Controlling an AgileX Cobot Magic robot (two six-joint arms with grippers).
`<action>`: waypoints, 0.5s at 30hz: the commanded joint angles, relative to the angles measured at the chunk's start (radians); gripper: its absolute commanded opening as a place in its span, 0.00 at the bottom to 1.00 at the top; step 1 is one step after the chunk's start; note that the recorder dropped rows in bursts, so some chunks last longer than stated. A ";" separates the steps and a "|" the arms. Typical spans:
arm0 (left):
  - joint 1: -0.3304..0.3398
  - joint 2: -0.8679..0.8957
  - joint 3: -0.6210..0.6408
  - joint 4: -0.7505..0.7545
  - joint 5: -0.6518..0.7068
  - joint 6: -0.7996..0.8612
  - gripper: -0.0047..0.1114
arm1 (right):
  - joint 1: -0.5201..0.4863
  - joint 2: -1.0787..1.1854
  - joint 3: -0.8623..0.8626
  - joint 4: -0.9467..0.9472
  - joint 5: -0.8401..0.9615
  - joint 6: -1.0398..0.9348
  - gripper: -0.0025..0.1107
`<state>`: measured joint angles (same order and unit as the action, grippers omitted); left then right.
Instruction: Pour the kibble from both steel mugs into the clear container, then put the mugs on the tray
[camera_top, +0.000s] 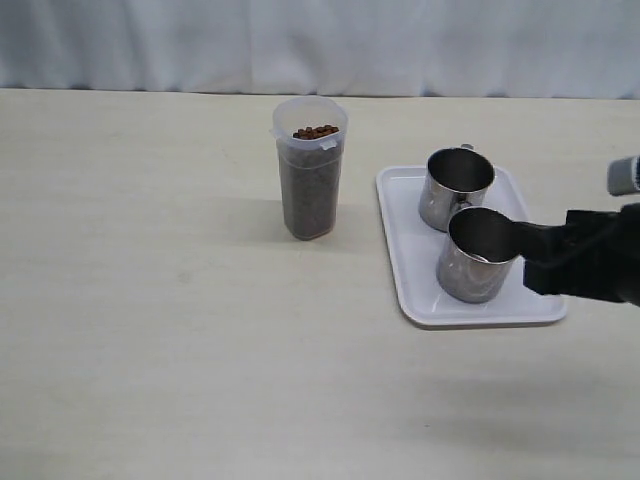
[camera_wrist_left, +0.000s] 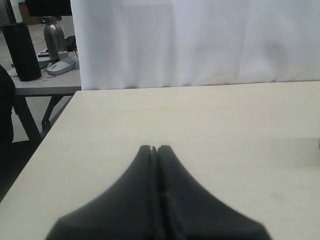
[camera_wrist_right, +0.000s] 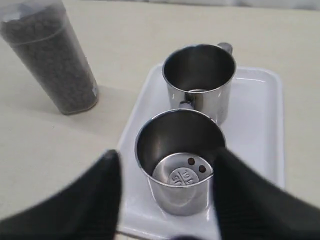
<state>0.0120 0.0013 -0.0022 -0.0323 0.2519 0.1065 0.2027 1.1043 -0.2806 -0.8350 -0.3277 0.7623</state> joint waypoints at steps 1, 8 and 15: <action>0.005 -0.001 0.002 0.001 -0.003 -0.006 0.04 | -0.005 -0.248 0.137 0.012 0.004 0.002 0.06; 0.005 -0.001 0.002 0.001 -0.004 -0.006 0.04 | -0.005 -0.671 0.281 0.013 0.142 0.065 0.06; 0.005 -0.001 0.002 0.001 -0.003 -0.006 0.04 | -0.005 -0.949 0.281 0.013 0.266 0.160 0.06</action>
<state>0.0120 0.0013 -0.0022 -0.0323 0.2519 0.1065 0.2027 0.2249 -0.0046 -0.8272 -0.0995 0.8980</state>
